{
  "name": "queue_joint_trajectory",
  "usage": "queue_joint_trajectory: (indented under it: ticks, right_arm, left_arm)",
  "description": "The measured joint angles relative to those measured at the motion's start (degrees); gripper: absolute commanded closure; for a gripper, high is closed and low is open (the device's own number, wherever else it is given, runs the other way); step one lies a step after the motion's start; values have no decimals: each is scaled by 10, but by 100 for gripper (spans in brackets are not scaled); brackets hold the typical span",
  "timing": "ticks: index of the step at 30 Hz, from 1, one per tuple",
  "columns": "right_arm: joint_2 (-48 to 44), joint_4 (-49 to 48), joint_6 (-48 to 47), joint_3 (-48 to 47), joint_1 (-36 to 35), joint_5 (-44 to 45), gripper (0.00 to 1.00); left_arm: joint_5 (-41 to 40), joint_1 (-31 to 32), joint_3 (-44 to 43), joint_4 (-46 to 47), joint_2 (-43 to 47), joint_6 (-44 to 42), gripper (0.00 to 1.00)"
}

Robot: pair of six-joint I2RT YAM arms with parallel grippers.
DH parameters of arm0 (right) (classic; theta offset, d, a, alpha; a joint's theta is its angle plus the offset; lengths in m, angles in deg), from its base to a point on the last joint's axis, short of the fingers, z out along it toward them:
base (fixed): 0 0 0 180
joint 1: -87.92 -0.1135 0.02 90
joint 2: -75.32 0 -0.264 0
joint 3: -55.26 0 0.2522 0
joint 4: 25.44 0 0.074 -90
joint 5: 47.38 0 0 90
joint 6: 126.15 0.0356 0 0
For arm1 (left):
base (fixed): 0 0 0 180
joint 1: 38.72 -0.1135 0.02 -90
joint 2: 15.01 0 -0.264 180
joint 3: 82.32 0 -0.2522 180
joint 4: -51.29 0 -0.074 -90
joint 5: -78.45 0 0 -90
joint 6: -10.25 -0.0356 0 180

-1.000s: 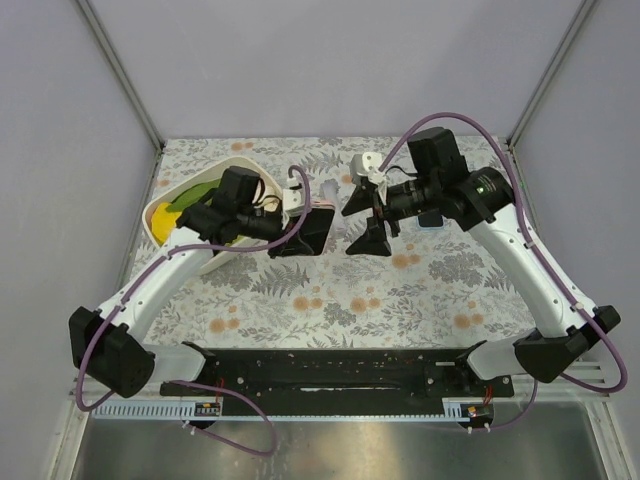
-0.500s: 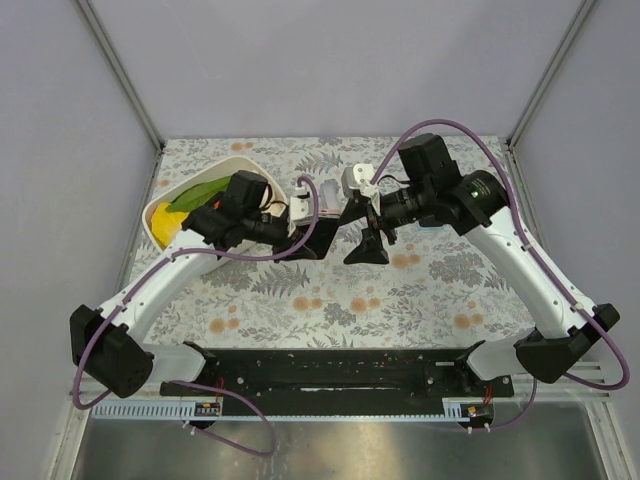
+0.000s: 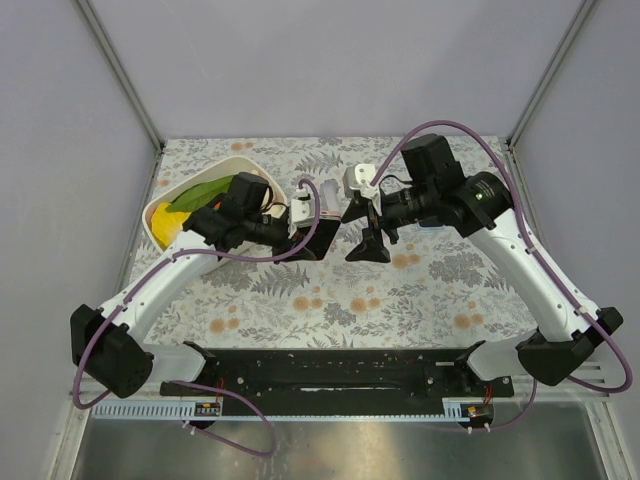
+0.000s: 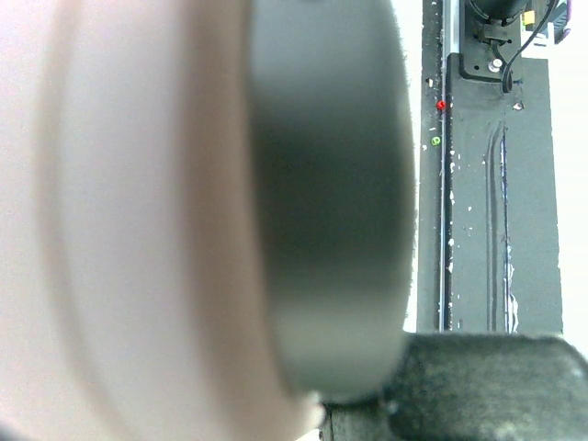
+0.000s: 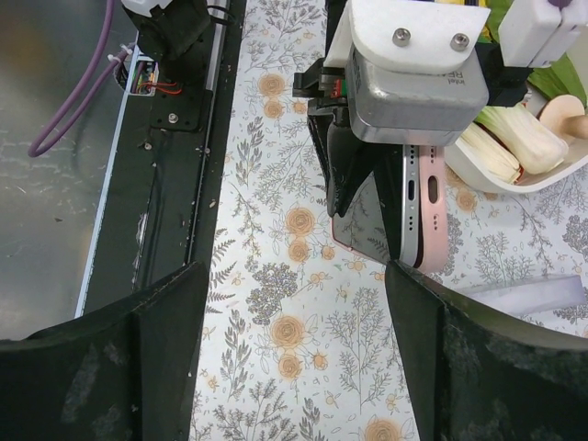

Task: Take the phone out of the phone case
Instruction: Remove the phone case from the phone.

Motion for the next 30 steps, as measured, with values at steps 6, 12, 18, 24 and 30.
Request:
queue_joint_trajectory:
  ticks: [6, 12, 18, 24, 30]
  right_arm:
    - [-5, 0, 0, 0, 0, 0, 14]
    - [-5, 0, -1, 0, 0, 9, 14]
    - [-5, -1, 0, 0, 0, 10, 14]
    - [-5, -1, 0, 0, 0, 10, 14]
    - [-5, -1, 0, 0, 0, 9, 14]
  left_arm:
    - [0, 0, 0, 0, 0, 0, 100]
    - [0, 0, 0, 0, 1, 0, 100]
    - [1, 2, 0, 0, 7, 0, 100]
    - [1, 6, 0, 0, 7, 0, 100]
    - [0, 7, 0, 0, 7, 0, 100]
